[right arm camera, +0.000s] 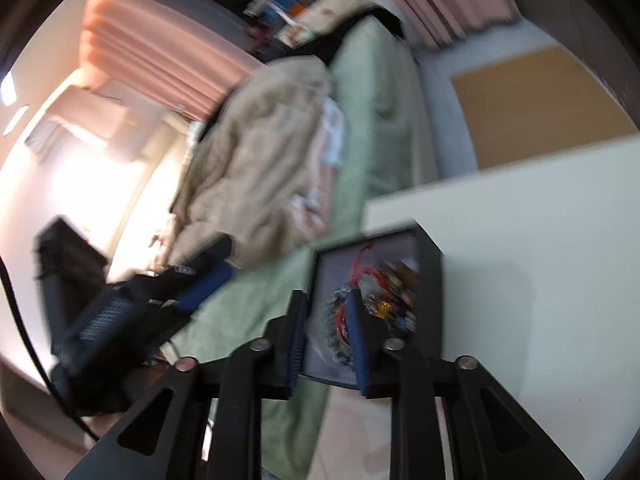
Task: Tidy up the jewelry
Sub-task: 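Open the right gripper over the box to drop the grey bead bracelet, then move the left gripper over the silver ring on the table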
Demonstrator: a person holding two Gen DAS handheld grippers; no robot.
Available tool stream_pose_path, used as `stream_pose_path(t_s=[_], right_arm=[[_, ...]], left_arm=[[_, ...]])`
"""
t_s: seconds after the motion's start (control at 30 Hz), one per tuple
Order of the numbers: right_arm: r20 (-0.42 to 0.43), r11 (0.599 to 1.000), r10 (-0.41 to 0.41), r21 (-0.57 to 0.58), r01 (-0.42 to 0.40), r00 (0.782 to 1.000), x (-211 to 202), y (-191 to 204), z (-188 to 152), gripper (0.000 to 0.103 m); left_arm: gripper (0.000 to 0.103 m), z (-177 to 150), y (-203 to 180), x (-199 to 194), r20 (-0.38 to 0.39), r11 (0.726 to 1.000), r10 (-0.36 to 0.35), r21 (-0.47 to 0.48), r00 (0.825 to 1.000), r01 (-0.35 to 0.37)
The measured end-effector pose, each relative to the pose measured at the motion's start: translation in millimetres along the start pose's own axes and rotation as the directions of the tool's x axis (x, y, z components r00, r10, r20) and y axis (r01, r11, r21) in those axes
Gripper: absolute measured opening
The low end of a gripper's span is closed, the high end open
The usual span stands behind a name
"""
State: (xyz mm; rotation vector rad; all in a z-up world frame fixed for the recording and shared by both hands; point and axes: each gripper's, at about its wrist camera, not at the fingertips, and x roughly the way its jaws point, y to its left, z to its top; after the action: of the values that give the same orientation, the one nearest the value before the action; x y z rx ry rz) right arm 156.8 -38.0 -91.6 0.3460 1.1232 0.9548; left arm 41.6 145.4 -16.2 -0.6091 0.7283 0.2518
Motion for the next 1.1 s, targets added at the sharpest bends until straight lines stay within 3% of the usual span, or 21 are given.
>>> stream_pose_path(t_s=[0.1,0.17,0.2,0.33,0.4,0.47,0.6,0.67,0.73,0.87,0.93,1.1], right_arm=[[0.018,1.0,-0.01,-0.012,0.011,1.0,-13.1,-0.8,-0.1,0.032],[0.053,1.0,-0.013,-0.022,0.014,0.999,-25.9,-0.6,-1.2,0.055],[0.07,0.999,-0.02,-0.025,0.022,0.997,-31.8,-0.7,-2.4,0.059],[0.09,0.999,-0.036,-0.002,0.036,0.995,-51.2,-9.9,-6.6,0.062],[0.102,0.997,-0.082,0.011,0.081,0.991,-60.5,-16.3,-9.4,0.064],[0.112,0.991,-0.132,0.033,0.129,0.985,-70.8,-22.9,-11.9,0.074],[0.125,0.98,-0.193,0.069,0.186,0.973,-93.5,-38.2,-13.2,0.078],[0.132,0.976,-0.21,0.084,0.201,0.969,-101.2,-45.1,-13.8,0.095],[0.129,0.971,-0.231,0.101,0.218,0.964,-107.3,-51.9,-14.3,0.097],[0.132,0.96,-0.266,0.123,0.251,0.955,-121.9,-62.3,-14.1,0.1],[0.133,0.957,-0.272,0.137,0.254,0.953,-130.0,-68.0,-15.3,0.103],[0.127,0.943,-0.304,0.183,0.279,0.944,-147.4,-86.8,-17.4,0.103]], left_arm=[[0.057,-1.1,-3.3,-0.7,0.001,1.0,-0.005,0.008,1.0,0.005],[0.057,-2.7,-6.8,-0.6,0.001,1.0,-0.01,0.015,1.0,0.01],[0.057,-3.9,-9.1,0.0,-0.002,1.0,-0.012,0.02,1.0,0.012],[0.057,-9.6,-19.5,2.3,-0.012,0.999,-0.018,0.046,1.0,0.019],[0.057,-12.4,-24.8,2.6,-0.013,0.998,-0.016,0.063,1.0,0.017],[0.057,-17.0,-31.5,3.7,-0.012,0.997,-0.015,0.082,1.0,0.016],[0.057,-27.1,-44.9,11.8,-0.032,0.992,-0.006,0.122,0.999,0.01],[0.057,-31.9,-51.8,15.9,-0.049,0.991,-0.009,0.131,0.999,0.015],[0.059,-35.7,-59.4,17.6,-0.059,0.989,-0.022,0.142,0.998,0.03],[0.087,-45.0,-80.2,17.8,-0.048,0.982,-0.032,0.185,0.998,0.041],[0.091,-49.4,-90.6,17.8,-0.042,0.977,-0.038,0.208,0.998,0.046],[0.092,-62.2,-115.2,26.6,-0.077,0.962,-0.059,0.262,0.995,0.077]])
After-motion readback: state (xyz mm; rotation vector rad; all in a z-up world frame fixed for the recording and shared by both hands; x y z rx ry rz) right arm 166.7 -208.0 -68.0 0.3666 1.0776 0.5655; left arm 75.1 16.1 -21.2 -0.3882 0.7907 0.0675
